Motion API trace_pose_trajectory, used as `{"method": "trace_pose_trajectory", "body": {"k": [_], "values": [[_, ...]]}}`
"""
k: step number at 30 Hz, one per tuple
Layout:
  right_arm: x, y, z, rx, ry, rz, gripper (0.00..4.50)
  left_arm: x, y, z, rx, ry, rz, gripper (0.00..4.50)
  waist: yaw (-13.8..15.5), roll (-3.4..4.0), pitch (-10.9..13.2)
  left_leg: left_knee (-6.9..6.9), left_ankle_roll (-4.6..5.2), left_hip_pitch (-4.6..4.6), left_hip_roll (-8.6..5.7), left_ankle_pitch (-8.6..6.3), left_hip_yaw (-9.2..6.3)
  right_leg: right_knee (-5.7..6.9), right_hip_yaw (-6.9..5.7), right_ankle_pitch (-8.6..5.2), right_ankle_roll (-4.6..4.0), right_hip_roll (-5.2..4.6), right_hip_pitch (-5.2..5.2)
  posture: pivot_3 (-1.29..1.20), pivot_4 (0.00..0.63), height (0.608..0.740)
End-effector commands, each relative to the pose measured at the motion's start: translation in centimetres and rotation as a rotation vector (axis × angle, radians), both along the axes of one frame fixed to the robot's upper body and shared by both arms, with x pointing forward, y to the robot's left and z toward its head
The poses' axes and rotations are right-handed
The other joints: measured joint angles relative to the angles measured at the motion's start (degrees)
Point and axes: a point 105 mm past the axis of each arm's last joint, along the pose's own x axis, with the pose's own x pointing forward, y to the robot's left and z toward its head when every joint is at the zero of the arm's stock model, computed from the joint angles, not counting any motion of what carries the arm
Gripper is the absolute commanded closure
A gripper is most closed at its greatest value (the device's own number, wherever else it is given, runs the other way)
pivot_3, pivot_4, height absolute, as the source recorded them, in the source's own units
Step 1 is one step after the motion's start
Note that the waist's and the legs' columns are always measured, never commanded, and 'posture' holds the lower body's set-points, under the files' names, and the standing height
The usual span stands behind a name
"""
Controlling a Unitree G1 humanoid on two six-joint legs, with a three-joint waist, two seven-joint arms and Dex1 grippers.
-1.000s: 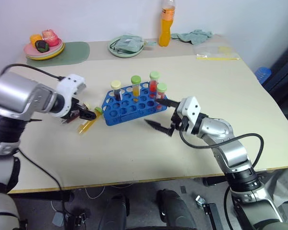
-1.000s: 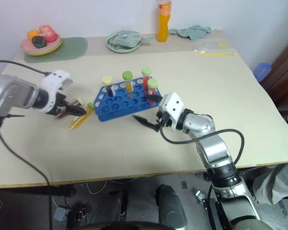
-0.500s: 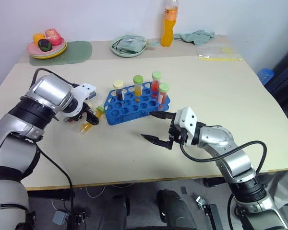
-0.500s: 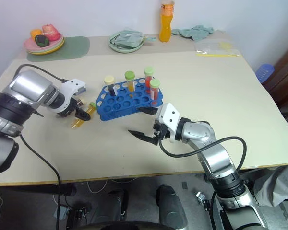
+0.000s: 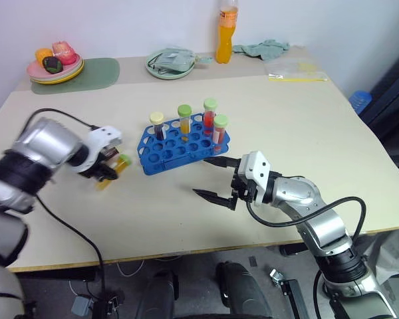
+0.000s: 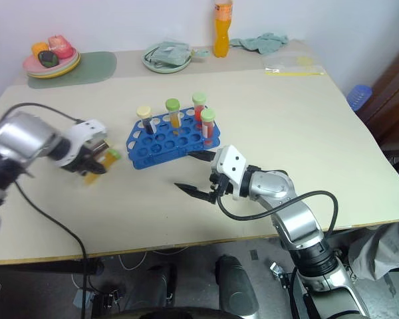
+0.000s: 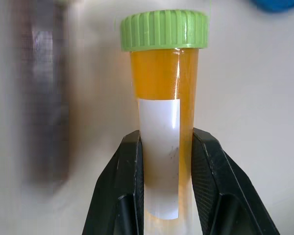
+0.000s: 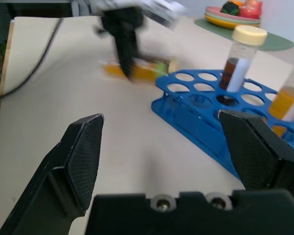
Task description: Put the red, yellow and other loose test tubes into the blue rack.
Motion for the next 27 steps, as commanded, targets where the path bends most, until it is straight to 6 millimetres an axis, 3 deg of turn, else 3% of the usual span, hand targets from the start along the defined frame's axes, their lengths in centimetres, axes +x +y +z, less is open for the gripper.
{"method": "trace_pose_trajectory", "body": {"k": [1, 4, 7, 11, 13, 16, 21, 27], "values": [[-0.3, 0.1, 1.1, 0.024, -0.045, 0.009, 0.34, -0.5, -0.8, 3.9, -0.094, -0.268, -0.163, 3.73, 0.5, 0.00, 0.0, 0.03, 0.00, -0.01, -0.01, 0.00, -0.01, 0.03, -0.02, 0.00, 0.00, -0.03, 0.02, 0.00, 0.150, 0.740], [-0.2, 0.1, 1.0, 0.034, -0.029, 0.000, 0.34, -1.5, -2.6, 6.4, -0.199, -0.571, -0.305, 3.73, 1.9, -0.03, 0.0, 0.14, 0.00, 0.01, 0.02, 0.00, 0.01, 0.03, -0.03, 0.01, 0.00, -0.14, 0.09, 0.00, 0.150, 0.740], [0.0, 0.0, 0.7, 0.048, -0.005, -0.015, 0.34, -2.9, -6.9, 8.1, -0.492, -0.747, -0.293, 3.73, 3.6, -0.07, 0.0, 0.31, 0.00, -0.08, 0.00, 0.00, -0.04, -0.04, -0.11, 0.02, 0.01, -0.18, 0.19, 0.00, 0.150, 0.740], [0.7, 0.0, 0.3, 0.075, 0.021, -0.052, 0.34, -2.1, -14.3, 9.5, -0.637, -1.110, -0.184, 3.73, 4.6, -0.17, -0.1, 0.66, 0.11, -0.05, -0.14, -0.08, -0.13, -0.09, -0.16, 0.10, 0.17, -0.25, 0.51, 0.00, 0.150, 0.740], [1.0, 0.1, 0.2, 0.088, 0.025, -0.068, 0.34, -1.3, -16.3, 9.5, -0.650, -1.230, -0.069, 3.73, 4.6, -0.19, -0.1, 0.80, 0.11, -0.06, -0.18, -0.08, -0.13, -0.08, -0.14, 0.17, 0.23, -0.22, 0.54, 0.00, 0.150, 0.740], [1.6, -0.4, 0.1, 0.092, 0.018, -0.113, 0.34, -0.6, -19.7, 8.1, -0.573, -1.338, -0.045, 3.73, 4.1, -0.13, -0.1, 0.79, 0.11, 0.04, -0.20, -0.08, -0.05, -0.05, -0.04, 0.21, 0.22, -0.15, 0.54, 0.00, 0.150, 0.740], [2.3, -1.2, -0.2, 0.094, 0.017, -0.180, 0.34, 0.6, -21.7, 6.5, -0.542, -1.386, 0.034, 3.73, 3.3, -0.06, -0.2, 0.74, 0.12, 0.06, -0.18, -0.08, -0.05, -0.06, -0.04, 0.20, 0.21, -0.10, 0.54, 0.00, 0.150, 0.740], [2.2, -1.8, -0.6, 0.090, 0.017, -0.205, 0.34, 1.7, -21.7, 5.0, -0.583, -1.364, 0.051, 3.73, 3.2, -0.06, -0.2, 0.74, 0.12, 0.05, -0.15, -0.09, -0.05, -0.06, -0.04, 0.20, 0.21, -0.08, 0.54, 0.00, 0.150, 0.740]]}}
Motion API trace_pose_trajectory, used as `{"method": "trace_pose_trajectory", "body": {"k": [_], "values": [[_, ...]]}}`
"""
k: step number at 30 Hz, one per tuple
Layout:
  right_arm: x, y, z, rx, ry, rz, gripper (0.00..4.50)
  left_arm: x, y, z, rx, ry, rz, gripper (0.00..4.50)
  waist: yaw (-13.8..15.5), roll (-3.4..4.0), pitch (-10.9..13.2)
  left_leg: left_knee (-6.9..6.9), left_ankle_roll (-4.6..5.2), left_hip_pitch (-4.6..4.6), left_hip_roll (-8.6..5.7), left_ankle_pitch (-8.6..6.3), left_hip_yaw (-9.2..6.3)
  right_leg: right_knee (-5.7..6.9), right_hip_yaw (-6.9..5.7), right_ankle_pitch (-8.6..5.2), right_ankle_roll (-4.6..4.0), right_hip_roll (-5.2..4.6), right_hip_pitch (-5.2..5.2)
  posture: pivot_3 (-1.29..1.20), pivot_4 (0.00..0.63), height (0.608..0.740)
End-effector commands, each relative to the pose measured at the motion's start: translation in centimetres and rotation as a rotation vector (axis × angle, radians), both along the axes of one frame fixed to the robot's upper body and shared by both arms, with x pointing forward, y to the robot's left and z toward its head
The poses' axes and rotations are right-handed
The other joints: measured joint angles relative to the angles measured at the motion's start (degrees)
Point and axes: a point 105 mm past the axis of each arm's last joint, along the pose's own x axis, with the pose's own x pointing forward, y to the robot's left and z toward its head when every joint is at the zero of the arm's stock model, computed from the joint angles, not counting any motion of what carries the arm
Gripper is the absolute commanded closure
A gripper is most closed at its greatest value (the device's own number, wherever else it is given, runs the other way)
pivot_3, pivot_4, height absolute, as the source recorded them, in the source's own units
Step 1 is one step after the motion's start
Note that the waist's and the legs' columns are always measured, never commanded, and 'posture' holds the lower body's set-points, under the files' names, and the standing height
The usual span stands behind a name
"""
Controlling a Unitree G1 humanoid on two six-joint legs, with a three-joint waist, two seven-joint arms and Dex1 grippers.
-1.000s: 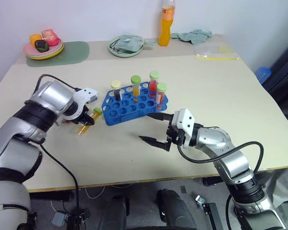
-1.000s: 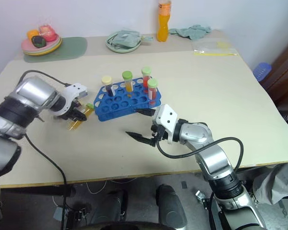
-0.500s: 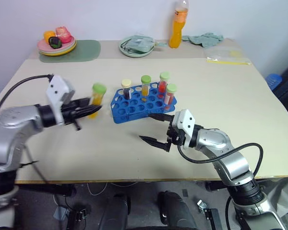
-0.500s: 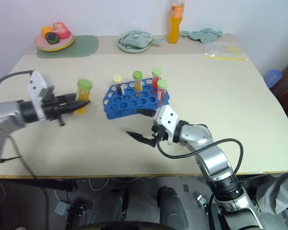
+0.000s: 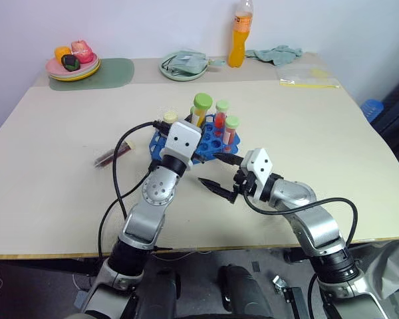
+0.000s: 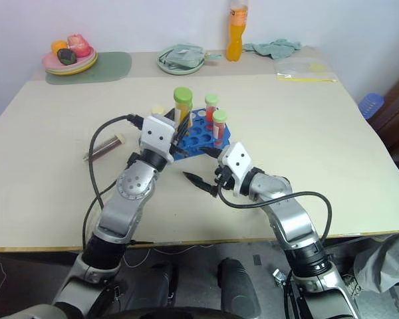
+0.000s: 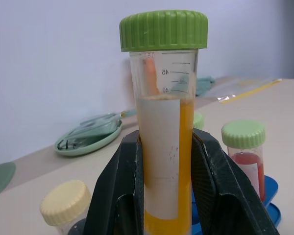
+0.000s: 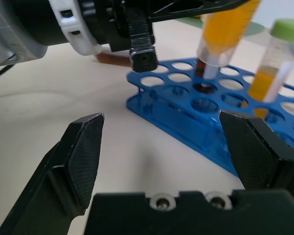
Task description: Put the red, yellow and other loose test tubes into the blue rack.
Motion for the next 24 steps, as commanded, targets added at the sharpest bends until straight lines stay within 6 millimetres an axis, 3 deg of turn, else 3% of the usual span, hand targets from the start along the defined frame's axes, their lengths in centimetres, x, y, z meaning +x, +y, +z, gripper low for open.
{"method": "trace_pose_trajectory", "body": {"k": [1, 11, 24], "values": [[-0.1, -0.3, 1.1, 0.020, -0.050, -0.016, 0.34, 0.3, 0.1, 0.7, -0.034, -0.042, -0.011, 3.73, 0.0, 0.00, 0.0, 0.00, 0.00, 0.00, 0.00, 0.00, 0.00, 0.00, 0.00, 0.00, 0.00, 0.00, 0.00, 0.00, 0.150, 0.740], [0.0, -0.7, 1.3, 0.025, -0.055, -0.036, 0.34, 1.9, -2.2, -1.1, -0.084, 0.072, -0.116, 3.73, 0.1, 0.00, 0.0, 0.01, 0.00, -0.02, -0.02, 0.00, -0.01, -0.01, -0.01, 0.00, 0.01, -0.01, 0.01, 0.00, 0.150, 0.740], [-0.1, -0.7, 1.3, 0.020, -0.058, -0.043, 0.34, 2.7, -2.2, -2.8, -0.057, 0.098, -0.063, 3.73, 0.0, 0.00, 0.0, 0.01, 0.00, -0.01, -0.02, 0.00, -0.02, -0.01, -0.01, 0.00, 0.01, 0.01, 0.01, 0.00, 0.150, 0.740]]}}
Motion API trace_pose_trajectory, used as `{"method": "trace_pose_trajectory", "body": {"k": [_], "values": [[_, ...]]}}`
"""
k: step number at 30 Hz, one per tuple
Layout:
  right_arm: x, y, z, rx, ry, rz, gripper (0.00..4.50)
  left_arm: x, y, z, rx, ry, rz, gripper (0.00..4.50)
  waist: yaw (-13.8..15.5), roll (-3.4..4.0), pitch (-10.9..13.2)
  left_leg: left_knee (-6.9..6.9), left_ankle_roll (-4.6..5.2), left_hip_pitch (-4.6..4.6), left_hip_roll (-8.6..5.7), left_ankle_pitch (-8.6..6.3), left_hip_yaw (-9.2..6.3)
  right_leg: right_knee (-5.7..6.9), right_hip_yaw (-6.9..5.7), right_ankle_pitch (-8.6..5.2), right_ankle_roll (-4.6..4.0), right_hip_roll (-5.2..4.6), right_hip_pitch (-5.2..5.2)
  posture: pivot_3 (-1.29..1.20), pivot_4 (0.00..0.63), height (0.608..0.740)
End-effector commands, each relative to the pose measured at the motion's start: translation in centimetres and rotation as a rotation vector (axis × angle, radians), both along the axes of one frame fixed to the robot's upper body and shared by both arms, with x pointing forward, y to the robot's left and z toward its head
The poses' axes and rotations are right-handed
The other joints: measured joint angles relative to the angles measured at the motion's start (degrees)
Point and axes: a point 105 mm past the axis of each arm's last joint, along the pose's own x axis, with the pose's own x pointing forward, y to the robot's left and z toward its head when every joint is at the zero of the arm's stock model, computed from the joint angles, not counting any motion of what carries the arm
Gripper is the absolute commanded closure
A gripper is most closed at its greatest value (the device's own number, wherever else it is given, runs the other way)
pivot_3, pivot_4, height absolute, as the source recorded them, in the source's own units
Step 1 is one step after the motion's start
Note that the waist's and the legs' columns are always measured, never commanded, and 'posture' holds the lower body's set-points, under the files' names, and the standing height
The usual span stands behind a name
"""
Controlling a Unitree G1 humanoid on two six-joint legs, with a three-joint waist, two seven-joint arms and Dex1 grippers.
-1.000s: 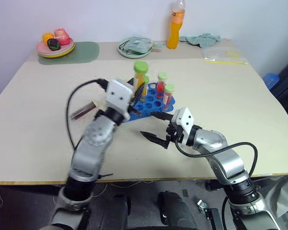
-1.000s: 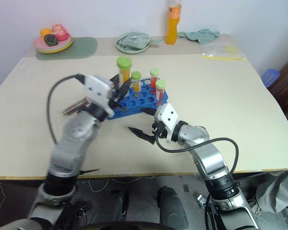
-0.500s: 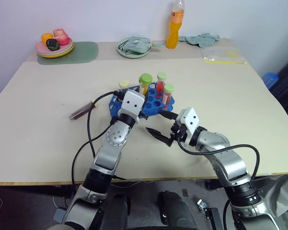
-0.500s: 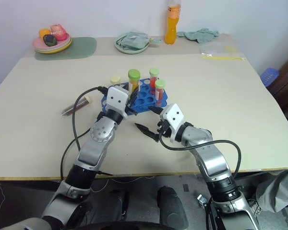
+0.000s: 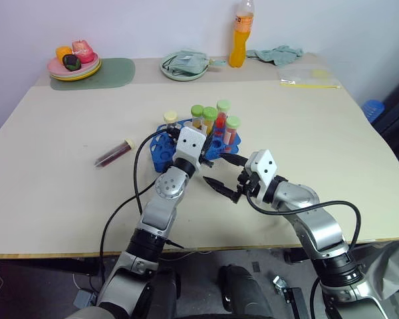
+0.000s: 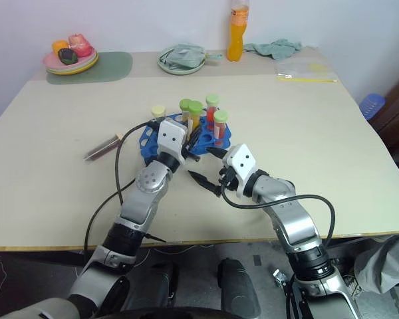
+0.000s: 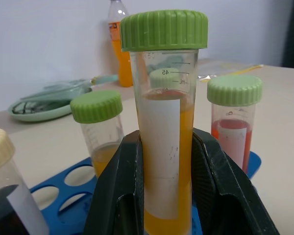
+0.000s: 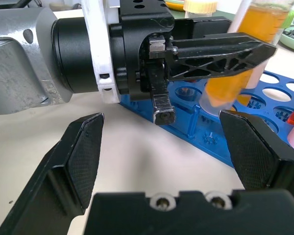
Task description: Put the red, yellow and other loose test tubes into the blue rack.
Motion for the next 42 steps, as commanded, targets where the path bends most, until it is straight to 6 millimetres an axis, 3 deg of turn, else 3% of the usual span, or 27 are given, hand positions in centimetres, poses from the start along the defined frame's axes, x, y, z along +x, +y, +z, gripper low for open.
{"method": "trace_pose_trajectory", "body": {"k": [1, 13, 38, 42], "values": [[-0.3, 0.1, 1.5, 0.018, -0.059, 0.006, 0.34, 0.1, -0.3, 0.6, 0.000, -0.043, 0.007, 3.73, 0.0, 0.00, 0.0, 0.00, 0.00, 0.00, 0.00, 0.00, 0.00, 0.00, 0.00, 0.00, 0.00, 0.00, 0.00, 0.00, 0.150, 0.740], [-0.3, 0.4, 1.5, 0.012, -0.065, 0.014, 0.34, 0.5, -1.4, 0.0, -0.067, -0.003, -0.055, 3.73, 0.1, 0.00, 0.0, 0.00, 0.00, 0.00, -0.01, 0.00, 0.00, -0.01, 0.00, 0.00, 0.00, -0.01, 0.02, 0.00, 0.150, 0.740], [-0.4, 0.9, 1.1, 0.002, -0.068, 0.032, 0.34, 0.2, -0.5, -1.2, -0.017, 0.031, -0.022, 3.73, -0.1, 0.01, 0.0, -0.01, 0.01, 0.02, 0.00, -0.01, -0.02, -0.01, -0.01, 0.00, 0.01, 0.00, 0.03, 0.00, 0.150, 0.740], [-0.4, 0.8, 1.1, 0.002, -0.072, 0.032, 0.34, 0.2, -0.3, -1.1, -0.040, 0.032, -0.020, 1.82, 0.0, 0.01, 0.0, 0.00, 0.01, 0.02, -0.01, -0.01, -0.01, -0.02, -0.01, 0.00, 0.00, 0.00, 0.03, 0.00, 0.150, 0.740]]}}
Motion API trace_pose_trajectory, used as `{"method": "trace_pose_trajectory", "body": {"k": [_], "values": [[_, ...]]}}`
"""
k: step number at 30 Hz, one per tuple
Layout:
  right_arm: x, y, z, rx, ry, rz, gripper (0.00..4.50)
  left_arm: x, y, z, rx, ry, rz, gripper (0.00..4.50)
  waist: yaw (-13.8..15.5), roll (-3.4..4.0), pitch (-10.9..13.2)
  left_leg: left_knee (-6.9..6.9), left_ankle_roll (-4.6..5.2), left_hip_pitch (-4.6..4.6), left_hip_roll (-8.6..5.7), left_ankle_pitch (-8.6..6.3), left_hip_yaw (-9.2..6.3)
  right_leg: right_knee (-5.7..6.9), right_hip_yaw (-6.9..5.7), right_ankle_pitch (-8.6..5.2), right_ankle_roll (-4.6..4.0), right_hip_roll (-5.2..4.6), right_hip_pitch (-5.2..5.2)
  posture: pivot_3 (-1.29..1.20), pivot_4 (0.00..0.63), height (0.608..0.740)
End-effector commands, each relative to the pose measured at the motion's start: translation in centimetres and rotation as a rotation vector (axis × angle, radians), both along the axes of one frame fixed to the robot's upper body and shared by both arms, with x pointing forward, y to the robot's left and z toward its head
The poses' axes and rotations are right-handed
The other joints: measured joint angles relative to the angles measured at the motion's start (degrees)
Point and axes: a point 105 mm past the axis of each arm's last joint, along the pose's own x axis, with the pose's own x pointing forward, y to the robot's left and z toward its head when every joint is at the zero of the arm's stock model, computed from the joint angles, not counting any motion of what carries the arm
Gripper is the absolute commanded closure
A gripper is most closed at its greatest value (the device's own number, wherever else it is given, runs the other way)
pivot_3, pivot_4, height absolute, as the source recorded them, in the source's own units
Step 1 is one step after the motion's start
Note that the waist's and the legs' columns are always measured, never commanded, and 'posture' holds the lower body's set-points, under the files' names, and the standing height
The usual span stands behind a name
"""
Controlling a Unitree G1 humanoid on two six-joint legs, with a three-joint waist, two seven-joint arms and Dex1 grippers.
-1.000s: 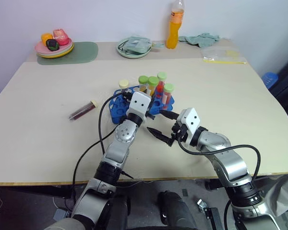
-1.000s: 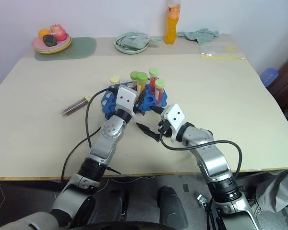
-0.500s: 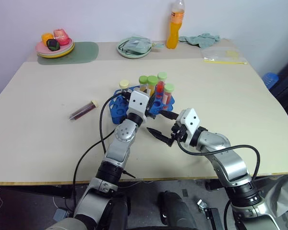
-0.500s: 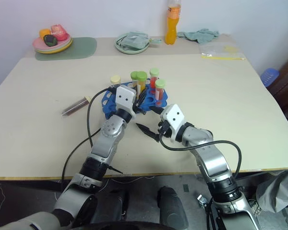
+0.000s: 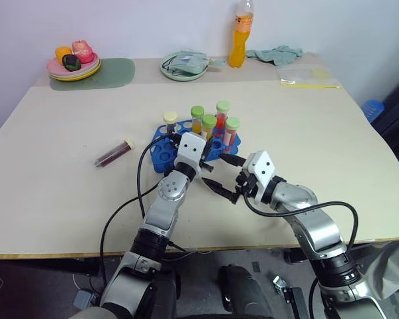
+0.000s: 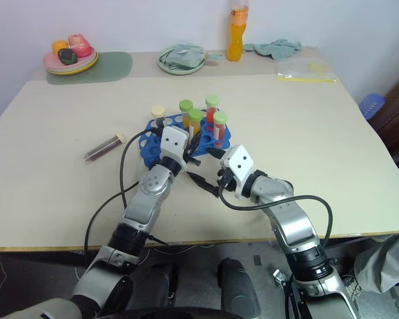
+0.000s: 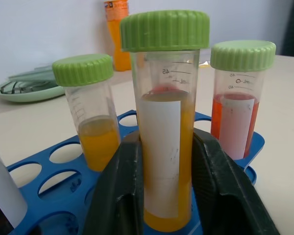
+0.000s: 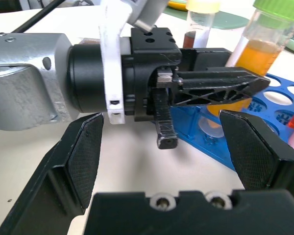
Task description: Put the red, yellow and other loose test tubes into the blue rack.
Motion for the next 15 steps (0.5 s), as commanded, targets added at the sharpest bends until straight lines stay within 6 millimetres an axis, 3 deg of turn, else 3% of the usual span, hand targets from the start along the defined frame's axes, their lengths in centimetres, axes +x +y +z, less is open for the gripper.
{"method": "trace_pose_trajectory", "body": {"k": [1, 3, 8, 12, 15], "values": [[-0.2, 0.2, 1.3, 0.018, -0.057, 0.016, 0.34, -0.3, 0.3, 1.4, -0.032, -0.055, 0.004, 1.31, 0.0, 0.00, 0.0, 0.00, 0.00, 0.00, 0.00, 0.00, 0.00, 0.00, 0.00, 0.00, 0.00, 0.00, 0.00, 0.00, 0.150, 0.740], [-0.1, 0.0, 1.5, 0.019, -0.062, 0.012, 0.34, -0.7, 1.1, 2.3, -0.065, -0.077, -0.005, 0.30, -0.1, 0.00, 0.0, 0.00, 0.00, 0.00, 0.00, 0.00, 0.00, 0.00, 0.00, 0.00, 0.00, 0.00, 0.00, 0.00, 0.150, 0.740], [0.1, -1.2, 2.4, -0.003, -0.080, 0.003, 0.34, -3.3, 5.4, 4.8, -0.090, -0.100, -0.060, 0.30, -0.3, 0.01, 0.0, -0.02, 0.00, 0.00, 0.03, 0.00, -0.01, 0.02, 0.00, 0.00, -0.01, 0.00, -0.03, 0.00, 0.150, 0.740], [0.2, -2.3, 2.5, -0.029, -0.084, -0.015, 0.34, -5.9, 10.8, 6.8, -0.034, -0.028, -0.118, 0.30, -0.4, 0.06, 0.0, -0.04, 0.00, 0.00, 0.10, 0.00, 0.00, 0.03, 0.00, -0.01, -0.03, 0.04, -0.04, 0.00, 0.150, 0.740], [0.4, -2.8, 2.3, -0.047, -0.083, -0.033, 0.34, -6.5, 15.3, 6.8, 0.053, 0.160, -0.122, 0.30, -0.4, 0.07, 0.0, -0.03, 0.00, 0.00, 0.10, 0.00, -0.01, 0.02, -0.02, -0.01, -0.03, 0.05, -0.03, 0.00, 0.150, 0.740]]}}
